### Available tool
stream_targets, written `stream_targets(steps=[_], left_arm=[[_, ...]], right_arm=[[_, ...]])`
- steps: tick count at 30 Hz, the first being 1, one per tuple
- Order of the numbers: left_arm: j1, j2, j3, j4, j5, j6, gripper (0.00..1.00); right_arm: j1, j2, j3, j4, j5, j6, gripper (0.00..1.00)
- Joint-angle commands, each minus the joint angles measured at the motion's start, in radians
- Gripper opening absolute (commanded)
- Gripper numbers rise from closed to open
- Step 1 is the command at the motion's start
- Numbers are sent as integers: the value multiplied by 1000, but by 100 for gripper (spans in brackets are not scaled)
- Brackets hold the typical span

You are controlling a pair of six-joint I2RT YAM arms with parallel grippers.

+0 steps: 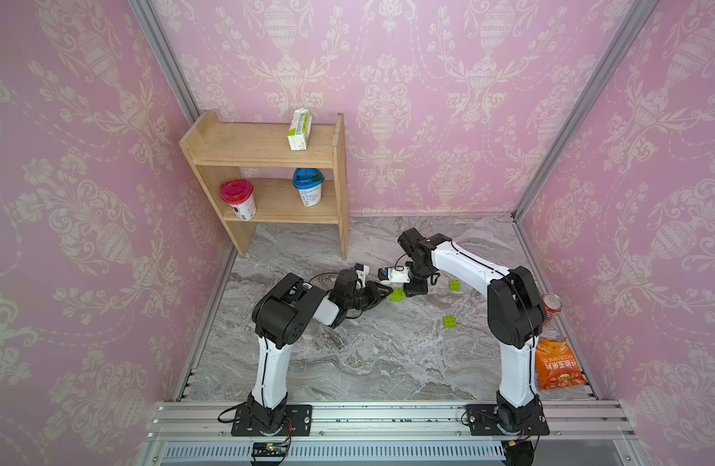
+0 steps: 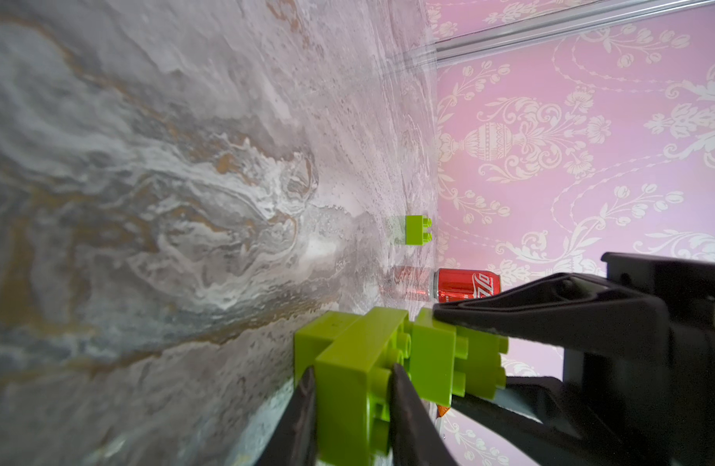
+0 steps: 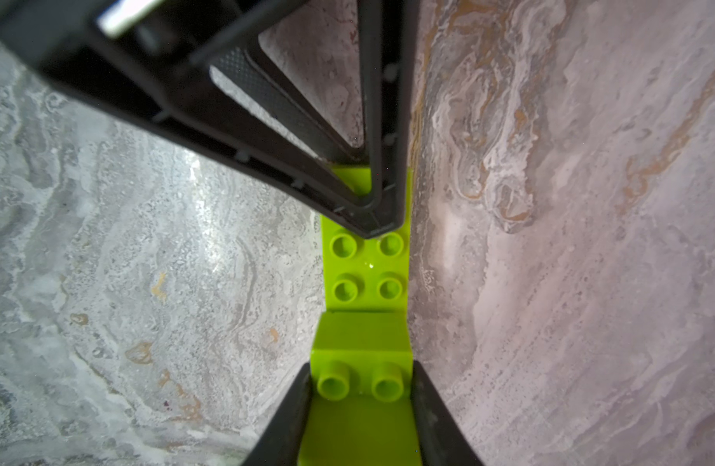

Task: Assemble the letter v with lego
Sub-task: Assemble the lego brick with the lego brick.

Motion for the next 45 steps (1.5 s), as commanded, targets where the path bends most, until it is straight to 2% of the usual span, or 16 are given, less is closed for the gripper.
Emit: stream_targets(steps=[1, 10, 26, 36, 45], left_arm=[[11, 38, 5, -94, 15, 50, 25], [16, 56, 17, -96, 33, 57, 24], [19, 57, 23, -104, 35, 58, 23], [17, 28, 23, -136, 26, 74, 23], [19, 37, 17, -115, 26, 62, 23]], right_arm=[[-9, 46, 33, -72, -17, -29, 0], [-10, 67, 54, -112, 5, -72, 0], [13, 117, 85, -133, 25, -45, 0], [38, 168, 168, -248, 92, -42, 0], [43, 182, 120, -208, 65, -19, 0]])
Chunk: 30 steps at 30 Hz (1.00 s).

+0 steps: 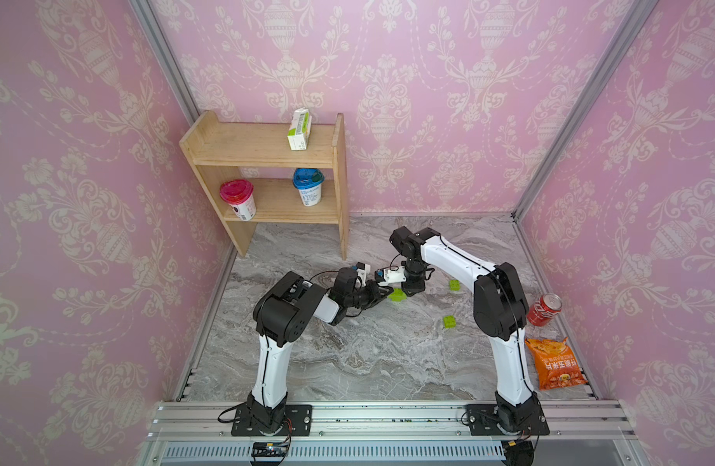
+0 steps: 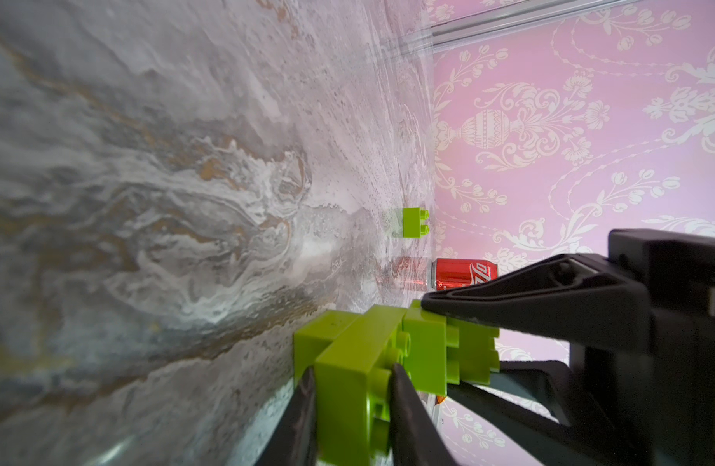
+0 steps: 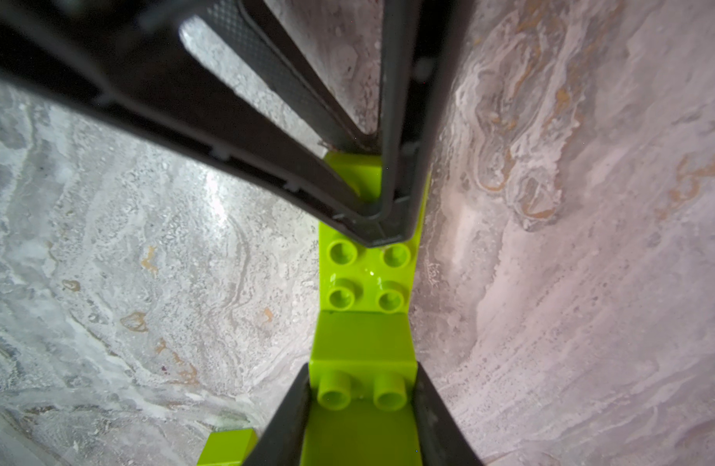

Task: Assemble the letter v with lego
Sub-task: Assemble the lego brick with the lego brick.

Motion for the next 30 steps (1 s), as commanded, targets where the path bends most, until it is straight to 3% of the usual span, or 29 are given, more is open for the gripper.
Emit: stream_targets(steps=[1, 5, 6, 7, 8, 20, 23, 25, 30], left_arm=[[7, 17, -9, -101, -22, 43, 23], [8, 11, -9, -112, -26, 50, 23], [6, 11, -9, -111, -28, 50, 23], [7, 10, -10, -111, -29, 48, 23], [7, 10, -9, -111, -30, 48, 23], [6, -7, -14, -119, -44, 50, 23], [5, -9, -24, -100, -57, 40, 23], [6, -8, -37, -76, -68, 26, 24], [2, -9, -75, -15, -111, -12, 24]], right_arm=[[11, 52, -65, -27, -26, 9, 0], [6, 20, -61, -19, -21, 23, 8], [6, 9, -58, -18, -21, 25, 14], [6, -1, -55, -22, -23, 21, 49], [6, -9, -54, -23, -23, 19, 76], [-20, -128, -40, 52, -85, 128, 77], [-45, -197, -47, 107, -82, 268, 88], [-54, -234, -48, 137, -28, 438, 94], [-57, -256, -28, 62, 28, 848, 95]])
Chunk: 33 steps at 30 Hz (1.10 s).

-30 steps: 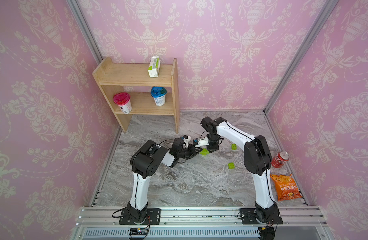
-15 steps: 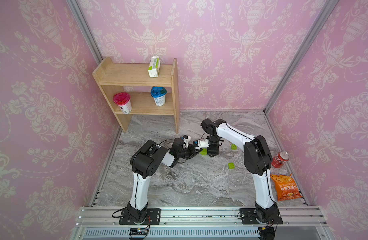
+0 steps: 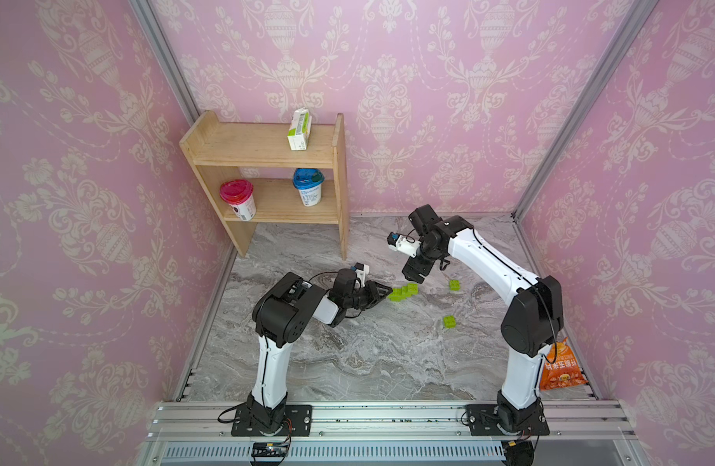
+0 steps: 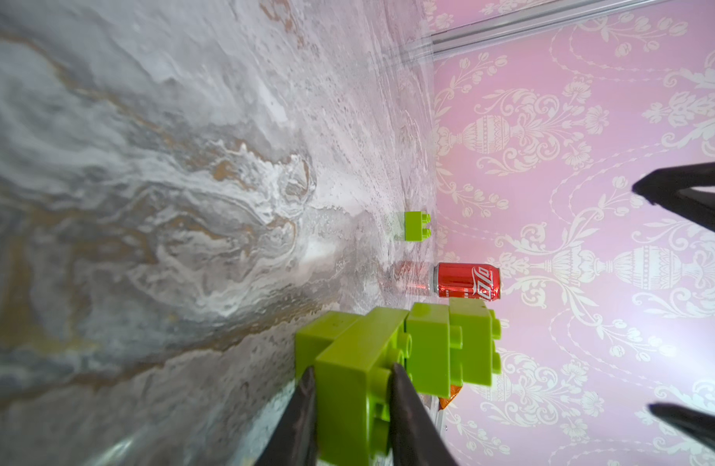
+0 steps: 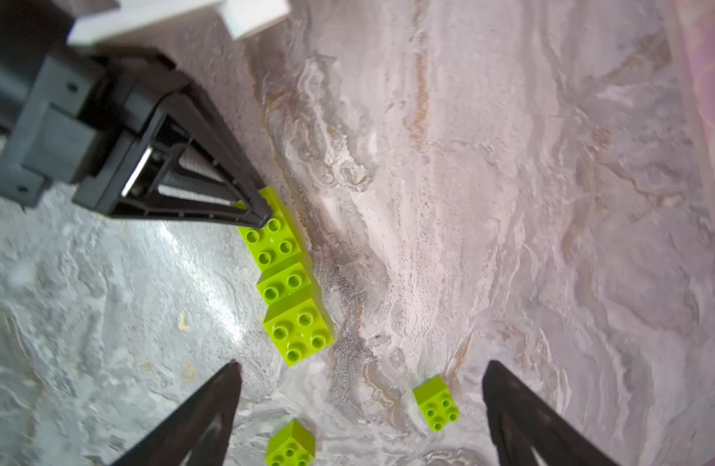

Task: Assemble the letter v with lego
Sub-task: Assemble the lego brick with the lego brick.

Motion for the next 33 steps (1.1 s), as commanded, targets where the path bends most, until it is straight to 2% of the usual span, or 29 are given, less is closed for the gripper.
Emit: stream_targets(steps=[1, 6, 10, 15, 25, 33], left_arm=[[1, 1, -53, -33, -90, -18, 24], [-12, 9, -66, 6, -133, -43, 24], [-15, 23, -66, 28, -141, -57, 24], [-15, 32, -66, 28, -136, -58, 24], [-15, 30, -63, 12, -126, -49, 23], [-15, 28, -61, 6, -127, -46, 23]], right_arm=[[6, -23, -34, -30, 45, 394, 95], [12, -102, -175, 66, 66, 750, 95], [32, -117, -246, 138, 49, 861, 93], [49, -69, -223, 141, 50, 867, 87], [47, 31, -193, 131, 72, 837, 87], [40, 53, -180, 124, 81, 822, 86]])
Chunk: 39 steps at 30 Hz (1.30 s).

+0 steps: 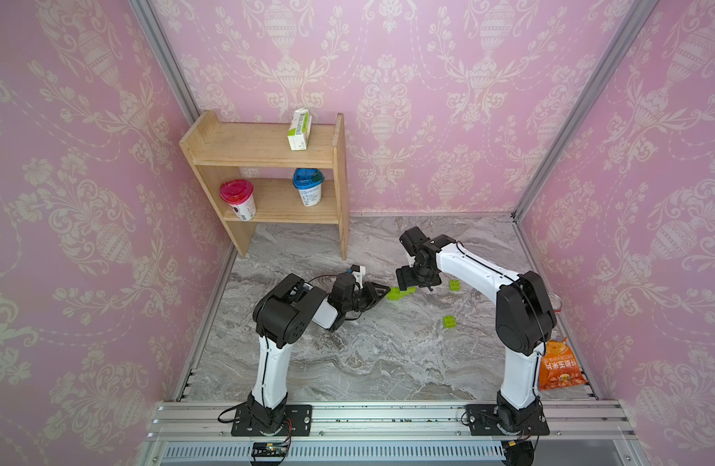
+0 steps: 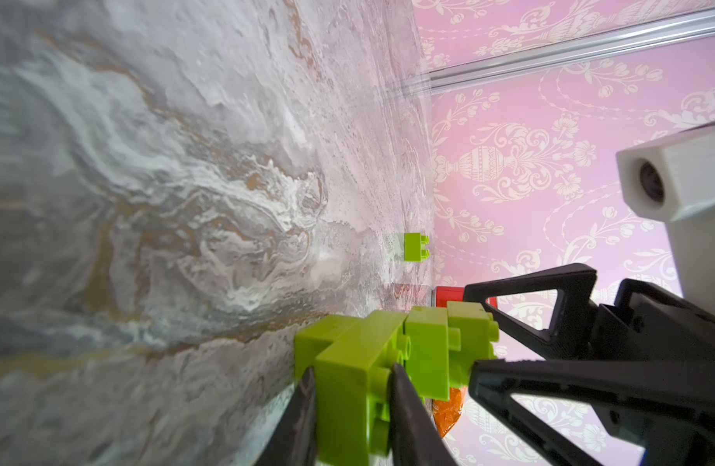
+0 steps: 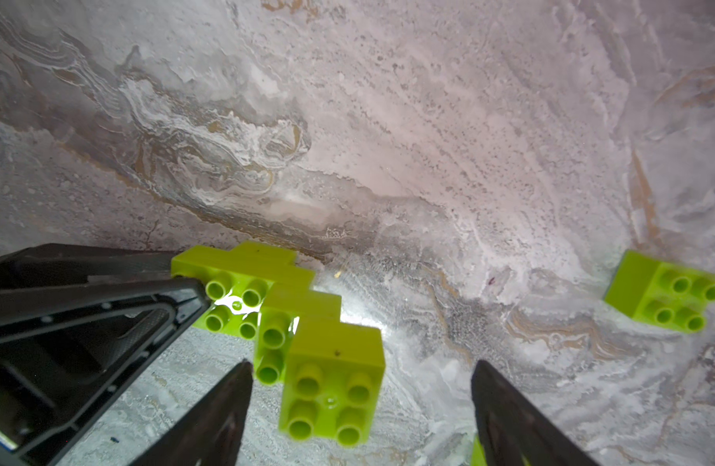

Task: Assemble the letter v with lego
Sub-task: Assemble the lego brick with the lego brick.

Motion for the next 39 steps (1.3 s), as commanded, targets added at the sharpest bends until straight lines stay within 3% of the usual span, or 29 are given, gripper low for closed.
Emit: stream_targets(steps=[1, 23, 31, 35, 39], left_arm=[[-1, 28, -19, -80, -45, 10, 23], [-1, 33, -23, -62, -45, 5, 22], [-1, 33, -23, -59, -45, 5, 21], [1, 39, -23, -48, -48, 1, 21], [1, 46, -23, -27, -50, -7, 21]], right_arm=[[-7, 7, 30, -8, 22, 0, 86], [-4, 69, 40, -7, 11, -7, 86], [-10, -50, 67, -25, 14, -19, 92], [-71, -159, 7, -36, 25, -21, 96], [-217, -205, -106, -54, 13, -51, 91]])
